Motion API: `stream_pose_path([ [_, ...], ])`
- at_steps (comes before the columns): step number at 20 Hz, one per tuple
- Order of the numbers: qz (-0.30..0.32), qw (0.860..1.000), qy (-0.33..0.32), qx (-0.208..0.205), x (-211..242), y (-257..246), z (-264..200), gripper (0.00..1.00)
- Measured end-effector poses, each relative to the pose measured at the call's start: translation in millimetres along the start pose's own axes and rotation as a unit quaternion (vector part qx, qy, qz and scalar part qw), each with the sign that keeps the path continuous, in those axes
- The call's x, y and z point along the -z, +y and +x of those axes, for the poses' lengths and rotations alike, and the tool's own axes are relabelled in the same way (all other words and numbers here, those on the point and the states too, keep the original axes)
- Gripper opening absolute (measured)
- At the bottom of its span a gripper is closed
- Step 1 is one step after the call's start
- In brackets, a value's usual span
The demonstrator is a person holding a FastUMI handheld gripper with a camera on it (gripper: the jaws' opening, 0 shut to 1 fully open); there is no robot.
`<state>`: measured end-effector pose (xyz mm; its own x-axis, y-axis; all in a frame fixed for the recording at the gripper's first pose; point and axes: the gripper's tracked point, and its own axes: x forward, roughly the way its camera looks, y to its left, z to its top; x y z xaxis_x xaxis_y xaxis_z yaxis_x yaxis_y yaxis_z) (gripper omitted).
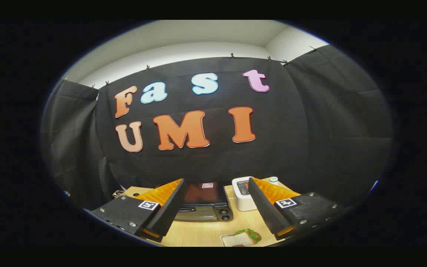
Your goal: Open the toaster oven, put the food inside, and close the toaster oven door.
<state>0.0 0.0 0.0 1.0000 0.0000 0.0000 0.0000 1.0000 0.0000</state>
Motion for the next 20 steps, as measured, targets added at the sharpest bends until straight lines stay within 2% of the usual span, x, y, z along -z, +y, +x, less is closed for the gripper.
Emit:
stream_pose_path([
  [20, -0.018, 1.000, 0.023, 0.002, 6.3, -5.9, 3.8, 0.99],
])
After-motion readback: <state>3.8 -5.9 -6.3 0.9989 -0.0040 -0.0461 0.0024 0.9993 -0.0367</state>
